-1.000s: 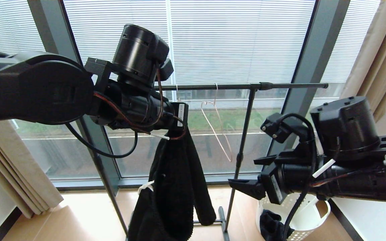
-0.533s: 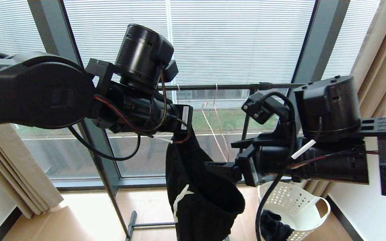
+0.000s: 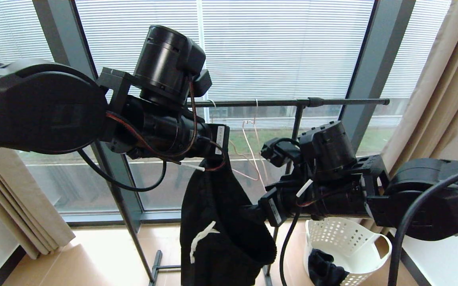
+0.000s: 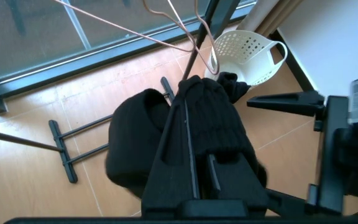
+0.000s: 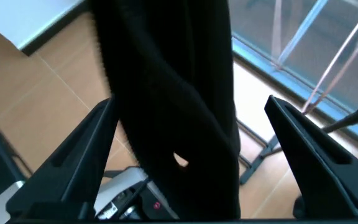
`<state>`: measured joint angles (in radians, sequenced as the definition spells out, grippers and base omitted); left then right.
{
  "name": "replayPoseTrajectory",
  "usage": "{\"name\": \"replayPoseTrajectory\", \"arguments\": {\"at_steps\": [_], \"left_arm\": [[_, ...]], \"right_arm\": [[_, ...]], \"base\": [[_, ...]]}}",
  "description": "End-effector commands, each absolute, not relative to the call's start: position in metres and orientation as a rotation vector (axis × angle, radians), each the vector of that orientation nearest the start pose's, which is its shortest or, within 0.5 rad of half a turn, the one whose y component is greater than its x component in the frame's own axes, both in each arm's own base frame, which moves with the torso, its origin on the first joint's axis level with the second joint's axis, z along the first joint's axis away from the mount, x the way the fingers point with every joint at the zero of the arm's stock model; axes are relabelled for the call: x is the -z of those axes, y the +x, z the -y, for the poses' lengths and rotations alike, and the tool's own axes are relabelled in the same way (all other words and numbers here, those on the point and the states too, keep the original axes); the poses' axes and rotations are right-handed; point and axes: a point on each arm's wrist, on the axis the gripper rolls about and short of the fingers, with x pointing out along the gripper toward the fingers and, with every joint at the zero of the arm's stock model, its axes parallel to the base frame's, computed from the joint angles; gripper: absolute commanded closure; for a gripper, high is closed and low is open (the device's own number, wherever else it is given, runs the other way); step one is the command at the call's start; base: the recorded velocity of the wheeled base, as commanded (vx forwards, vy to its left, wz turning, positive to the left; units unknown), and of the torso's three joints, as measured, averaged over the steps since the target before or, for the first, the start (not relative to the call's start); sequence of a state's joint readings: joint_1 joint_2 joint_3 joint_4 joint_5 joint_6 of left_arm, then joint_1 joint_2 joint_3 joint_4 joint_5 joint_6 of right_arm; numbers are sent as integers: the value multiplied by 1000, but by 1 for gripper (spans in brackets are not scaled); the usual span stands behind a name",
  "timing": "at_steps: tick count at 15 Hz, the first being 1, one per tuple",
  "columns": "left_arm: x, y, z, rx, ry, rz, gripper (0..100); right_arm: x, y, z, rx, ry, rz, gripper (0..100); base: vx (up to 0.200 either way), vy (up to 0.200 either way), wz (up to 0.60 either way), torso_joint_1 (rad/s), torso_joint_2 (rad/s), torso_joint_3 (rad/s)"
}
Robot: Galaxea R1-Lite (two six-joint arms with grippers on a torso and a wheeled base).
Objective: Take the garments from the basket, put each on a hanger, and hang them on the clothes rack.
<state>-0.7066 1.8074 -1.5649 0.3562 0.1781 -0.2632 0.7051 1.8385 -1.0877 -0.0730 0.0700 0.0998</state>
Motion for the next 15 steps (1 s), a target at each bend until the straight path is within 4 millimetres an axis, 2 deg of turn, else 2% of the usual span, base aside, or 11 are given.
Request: {"name": "replayPoseTrajectory", "arguments": {"at_steps": [1, 6, 11, 12, 15], "left_arm": [[-266, 260, 217, 435, 8, -609, 100], [-265, 258, 215, 434, 9, -614, 100], [-261, 257, 215, 433, 15, -626, 100], [-261, 257, 215, 433, 15, -626, 100], [-262, 257, 214, 435, 14, -625, 100]], "right_arm": [[-141, 259, -218, -692, -145, -759, 0], [-127, 252, -208, -684, -176, -806, 0], [-124, 250, -206, -691, -187, -817, 0], [-124, 250, -206, -692, -187, -817, 100], [-123, 250, -208, -712, -180, -823, 100]], "base": [[0, 0, 0, 0, 0, 0], [0, 0, 0, 0, 0, 0], [0, 0, 0, 0, 0, 0], [0, 0, 0, 0, 0, 0], [0, 0, 0, 0, 0, 0]]}}
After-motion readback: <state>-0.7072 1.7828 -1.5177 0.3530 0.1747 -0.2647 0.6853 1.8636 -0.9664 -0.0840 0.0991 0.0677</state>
